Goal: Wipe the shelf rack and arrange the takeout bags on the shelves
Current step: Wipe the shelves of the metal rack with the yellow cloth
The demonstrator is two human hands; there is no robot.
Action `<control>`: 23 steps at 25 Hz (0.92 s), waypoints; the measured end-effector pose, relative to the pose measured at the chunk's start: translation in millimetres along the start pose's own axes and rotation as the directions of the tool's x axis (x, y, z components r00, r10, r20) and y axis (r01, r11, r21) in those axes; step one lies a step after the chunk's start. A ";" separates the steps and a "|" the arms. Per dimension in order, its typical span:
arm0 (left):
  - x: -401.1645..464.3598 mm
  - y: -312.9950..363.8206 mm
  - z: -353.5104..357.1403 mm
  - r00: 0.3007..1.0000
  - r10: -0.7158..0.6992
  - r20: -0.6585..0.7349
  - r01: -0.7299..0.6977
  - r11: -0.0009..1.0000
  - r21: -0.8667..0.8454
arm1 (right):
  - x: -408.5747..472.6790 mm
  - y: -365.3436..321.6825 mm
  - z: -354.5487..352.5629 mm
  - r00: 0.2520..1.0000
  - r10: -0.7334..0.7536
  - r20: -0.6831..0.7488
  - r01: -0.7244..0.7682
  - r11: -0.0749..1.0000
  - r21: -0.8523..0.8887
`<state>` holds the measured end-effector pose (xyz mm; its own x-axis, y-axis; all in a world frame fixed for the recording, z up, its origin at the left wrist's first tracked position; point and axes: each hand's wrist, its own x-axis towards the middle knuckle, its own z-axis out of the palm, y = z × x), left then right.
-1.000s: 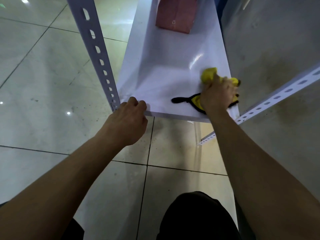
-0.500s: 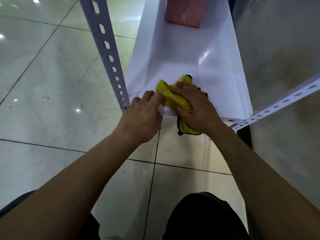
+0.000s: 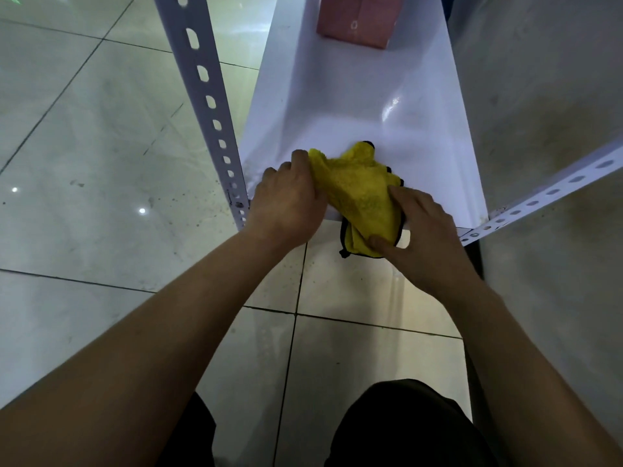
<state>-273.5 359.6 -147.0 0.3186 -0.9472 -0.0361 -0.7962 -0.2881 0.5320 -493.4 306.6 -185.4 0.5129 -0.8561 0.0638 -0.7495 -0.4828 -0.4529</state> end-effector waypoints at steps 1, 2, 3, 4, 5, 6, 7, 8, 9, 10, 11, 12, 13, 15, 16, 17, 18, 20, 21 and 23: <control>3.2 1.0 0.7 0.999 -0.030 0.013 0.030 1.000 -0.007 | 0.9 -2.2 1.4 1.000 0.020 -0.022 -0.020 1.000 -0.021; 5.0 2.2 1.2 0.998 -0.055 0.022 0.057 0.997 -0.056 | 3.7 -5.2 1.8 0.999 0.030 -0.044 -0.031 0.999 -0.025; 5.5 4.4 2.2 0.996 -0.090 0.024 0.093 0.984 -0.154 | 5.6 -8.0 1.4 0.997 0.038 -0.061 -0.039 0.999 -0.021; 5.2 6.3 3.0 0.990 -0.141 0.022 0.141 0.948 -0.285 | 6.3 -10.6 0.1 0.996 0.049 -0.075 -0.049 0.999 -0.005; 3.9 9.4 3.4 0.977 -0.214 0.022 0.203 0.885 -0.419 | 5.4 -12.6 -1.8 0.994 0.065 -0.088 -0.062 0.997 0.035; 1.2 13.2 2.4 0.953 -0.301 0.036 0.271 0.794 -0.544 | 2.9 -14.2 -4.4 0.991 0.084 -0.101 -0.075 0.993 0.093; -2.4 16.6 1.3 0.919 -0.386 0.074 0.336 0.673 -0.659 | -1.0 -16.9 -7.3 0.989 0.098 -0.112 -0.080 0.985 0.154; -8.7 20.2 -0.8 0.880 -0.455 0.136 0.389 0.528 -0.755 | -6.6 -21.5 -11.8 0.987 0.104 -0.124 -0.078 0.977 0.199; -16.3 24.8 -3.6 0.846 -0.493 0.205 0.424 0.387 -0.819 | -12.3 -27.1 -18.1 0.984 0.110 -0.140 -0.077 0.972 0.224; -26.2 29.4 -8.4 0.821 -0.503 0.271 0.448 0.273 -0.851 | -17.8 -32.9 -26.2 0.981 0.120 -0.154 -0.081 0.968 0.237; -37.9 34.4 -13.8 0.807 -0.494 0.324 0.468 0.201 -0.860 | -22.8 -39.2 -36.0 0.976 0.141 -0.165 -0.098 0.965 0.243; -49.9 39.1 -20.0 0.805 -0.474 0.357 0.482 0.172 -0.859 | -27.3 -45.3 -46.0 0.970 0.171 -0.174 -0.127 0.963 0.238; -65.1 43.8 -28.0 0.803 -0.463 0.376 0.493 0.160 -0.855 | -33.6 -52.8 -56.8 0.965 0.201 -0.170 -0.162 0.963 0.217; -96.6 52.5 -45.9 0.796 -0.474 0.376 0.495 0.153 -0.855 | -49.7 -68.9 -76.0 0.961 0.233 -0.147 -0.205 0.961 0.183; -112.7 57.0 -56.0 0.788 -0.492 0.372 0.497 0.151 -0.854 | -58.5 -79.2 -85.7 0.963 0.240 -0.120 -0.212 0.954 0.211; -128.5 61.5 -65.7 0.780 -0.502 0.373 0.503 0.150 -0.851 | -67.1 -90.5 -95.0 0.964 0.254 -0.080 -0.225 0.937 0.266; -146.6 68.0 -78.6 0.770 -0.514 0.378 0.514 0.149 -0.845 | -76.3 -104.3 -107.0 0.963 0.268 -0.026 -0.244 0.911 0.333; -178.8 80.0 -103.5 0.754 -0.541 0.374 0.524 0.151 -0.838 | -92.7 -129.8 -130.6 0.952 0.299 0.069 -0.297 0.843 0.448; -193.2 86.3 -118.2 0.751 -0.554 0.359 0.518 0.157 -0.841 | -99.6 -142.6 -143.9 0.943 0.316 0.107 -0.327 0.810 0.488; -219.8 98.0 -151.3 0.764 -0.565 0.311 0.499 0.211 -0.841 | -112.3 -167.6 -170.7 0.926 0.342 0.162 -0.372 0.747 0.551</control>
<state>-343.9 560.8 41.0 0.5331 -0.6047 -0.5916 0.4233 -0.4148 0.8054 -496.8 452.1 35.2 0.2866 -0.9276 -0.2396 -0.5201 0.0594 -0.8521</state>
